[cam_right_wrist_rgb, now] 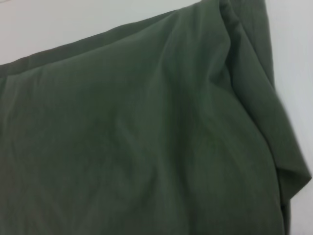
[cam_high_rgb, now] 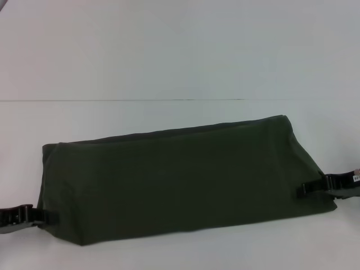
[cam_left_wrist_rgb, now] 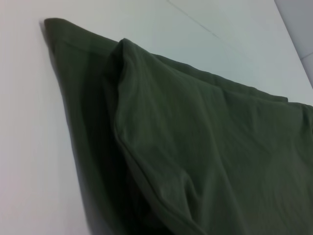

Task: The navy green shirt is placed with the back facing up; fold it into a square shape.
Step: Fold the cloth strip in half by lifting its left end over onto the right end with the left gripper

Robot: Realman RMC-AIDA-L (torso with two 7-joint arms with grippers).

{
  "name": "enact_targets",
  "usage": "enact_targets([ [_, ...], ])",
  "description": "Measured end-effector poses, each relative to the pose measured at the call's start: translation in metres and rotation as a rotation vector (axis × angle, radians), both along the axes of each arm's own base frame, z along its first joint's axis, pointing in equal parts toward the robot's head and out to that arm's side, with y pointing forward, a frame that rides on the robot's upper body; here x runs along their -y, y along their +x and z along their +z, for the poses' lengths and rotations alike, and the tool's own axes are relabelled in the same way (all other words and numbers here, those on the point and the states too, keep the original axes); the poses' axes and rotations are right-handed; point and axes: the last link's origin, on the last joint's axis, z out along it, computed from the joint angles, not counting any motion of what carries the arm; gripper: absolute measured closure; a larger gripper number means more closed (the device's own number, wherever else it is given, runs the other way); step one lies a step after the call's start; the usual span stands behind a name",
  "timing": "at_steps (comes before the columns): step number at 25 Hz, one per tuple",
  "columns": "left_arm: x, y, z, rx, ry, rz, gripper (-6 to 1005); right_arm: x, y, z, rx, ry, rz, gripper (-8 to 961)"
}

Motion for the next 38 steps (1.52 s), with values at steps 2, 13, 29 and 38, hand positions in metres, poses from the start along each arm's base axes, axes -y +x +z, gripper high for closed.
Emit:
enact_targets([
  [2, 0.000, 0.000, 0.000, 0.000, 0.001, -0.001, 992, 0.000, 0.001, 0.001, 0.007, 0.000, 0.001, 167],
  [13, 0.000, 0.000, 0.000, 0.000, 0.000, -0.002, 991, 0.002, 0.004, 0.001, 0.020, -0.003, 0.005, 450],
  [29, 0.001, -0.001, 0.000, 0.002, 0.002, 0.000, 991, 0.002, 0.004, 0.003, 0.021, -0.005, 0.005, 919],
  [38, -0.003, 0.005, 0.016, -0.004, -0.017, -0.039, 991, 0.012, 0.003, 0.006, -0.001, -0.079, 0.022, 948],
])
